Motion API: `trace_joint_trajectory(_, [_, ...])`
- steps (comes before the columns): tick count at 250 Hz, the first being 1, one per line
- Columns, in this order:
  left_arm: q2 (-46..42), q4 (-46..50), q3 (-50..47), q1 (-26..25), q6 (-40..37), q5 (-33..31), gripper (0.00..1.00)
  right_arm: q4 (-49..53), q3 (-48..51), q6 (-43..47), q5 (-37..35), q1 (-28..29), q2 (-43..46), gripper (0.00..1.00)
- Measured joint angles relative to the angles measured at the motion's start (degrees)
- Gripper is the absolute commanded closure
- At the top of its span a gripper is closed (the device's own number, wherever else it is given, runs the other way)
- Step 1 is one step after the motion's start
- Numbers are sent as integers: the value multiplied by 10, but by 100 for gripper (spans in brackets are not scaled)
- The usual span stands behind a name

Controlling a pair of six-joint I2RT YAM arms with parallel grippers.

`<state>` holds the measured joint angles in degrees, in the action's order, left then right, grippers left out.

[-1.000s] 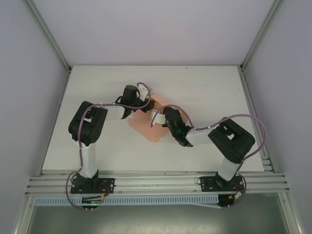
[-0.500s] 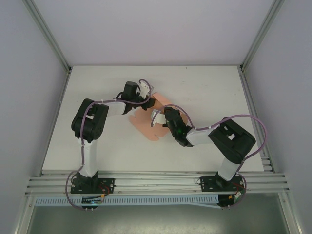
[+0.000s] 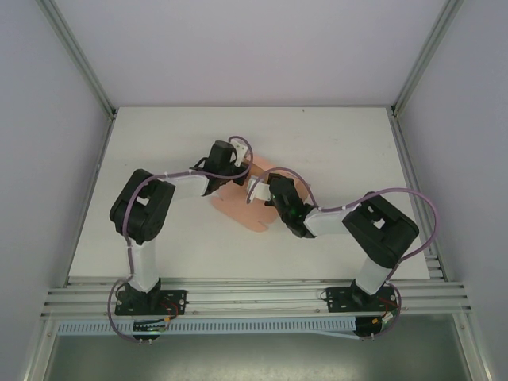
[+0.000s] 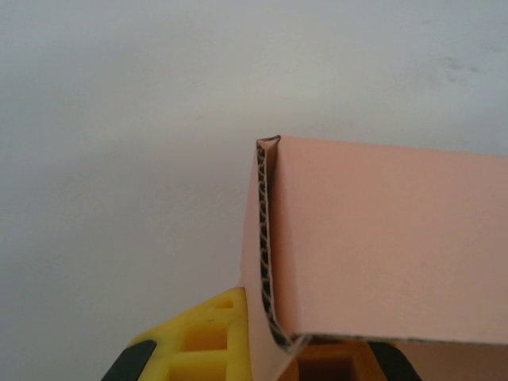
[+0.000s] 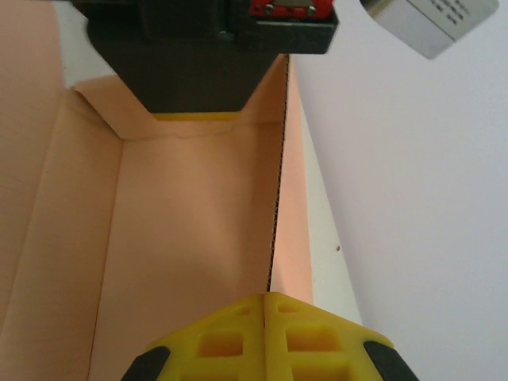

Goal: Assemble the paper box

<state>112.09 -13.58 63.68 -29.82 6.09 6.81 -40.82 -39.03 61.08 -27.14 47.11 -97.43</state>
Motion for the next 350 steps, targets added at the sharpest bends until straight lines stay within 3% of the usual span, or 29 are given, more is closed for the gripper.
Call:
trace_joint_trajectory(34, [-12, 6, -13, -12, 24, -46, 100, 11, -10, -17, 1, -8, 0, 100])
trace_joint_trajectory(127, [-26, 13, -28, -20, 58, -83, 100, 35, -23, -37, 17, -13, 0, 100])
trace_joint_trajectory(210, [-28, 89, -7, -29, 129, -250, 100, 82, -21, -47, 17, -13, 0, 100])
trace_joint_trajectory(246, [-49, 47, -48, -28, 117, -226, 100, 77, -21, -56, 14, -14, 0, 100])
trace_joint_trajectory(296, [-74, 24, -80, -24, 101, -140, 100, 116, 0, -177, 7, -46, 68, 48])
trace_joint_trajectory(321, [-84, 23, -88, -24, 101, -95, 100, 169, 24, -276, 58, -89, 166, 37])
trace_joint_trajectory(350, [-97, 28, -99, -24, 106, -32, 100, 212, 64, -377, 146, -140, 283, 33])
